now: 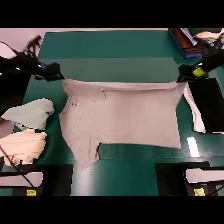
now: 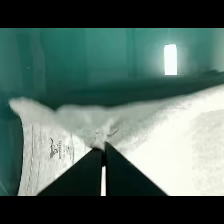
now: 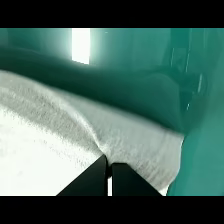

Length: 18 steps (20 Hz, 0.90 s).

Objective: Fold the shirts.

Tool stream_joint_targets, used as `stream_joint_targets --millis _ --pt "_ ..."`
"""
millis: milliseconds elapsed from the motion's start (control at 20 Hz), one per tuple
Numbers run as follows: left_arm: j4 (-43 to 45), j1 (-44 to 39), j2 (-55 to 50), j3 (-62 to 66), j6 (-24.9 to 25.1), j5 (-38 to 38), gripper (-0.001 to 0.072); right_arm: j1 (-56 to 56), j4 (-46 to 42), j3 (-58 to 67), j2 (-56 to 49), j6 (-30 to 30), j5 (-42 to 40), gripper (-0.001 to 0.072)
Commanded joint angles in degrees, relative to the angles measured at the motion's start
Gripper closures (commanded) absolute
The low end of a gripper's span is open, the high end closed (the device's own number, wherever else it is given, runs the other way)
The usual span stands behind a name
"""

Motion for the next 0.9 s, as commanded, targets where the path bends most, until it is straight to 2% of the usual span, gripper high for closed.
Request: stream_joint_targets --millis 0,150,300,450,650,800,850 --pt "-2.0 0.0 -7.8 0.9 1.6 6.8 0.0686 0.5 -0.4 5.4 -10.1 -0.1 -3.1 0.0702" --pt "-2.0 0.0 -9.5 4.4 1.7 7.1 0.0686 0.5 -0.4 12.4 -13.7 -0.2 -3.3 0.0702" --pt "-1.7 0.0 -9.4 5.8 3.3 2.2 0.0685 0.5 -0.9 14.1 -13.0 -2.9 -0.7 0.0702" --pt "-0.2 0.0 -9.5 4.3 4.9 -5.4 0.0685 0.5 -1.0 6.4 -9.2 -3.3 -1.4 0.0702" --pt "-0.2 0.0 -9.5 -2.8 5.4 -5.5 0.0686 0.5 -1.0 -6.6 -4.4 -3.5 -5.9 0.0702" --pt "-0.2 0.0 -9.5 -6.6 5.2 -4.7 0.0684 0.5 -0.8 -11.9 -2.7 -3.3 -8.0 0.07" --pt "-0.2 0.0 -9.5 -6.8 4.2 -5.1 0.0595 0.5 -0.8 -12.4 -2.3 -3.2 -8.3 0.067"
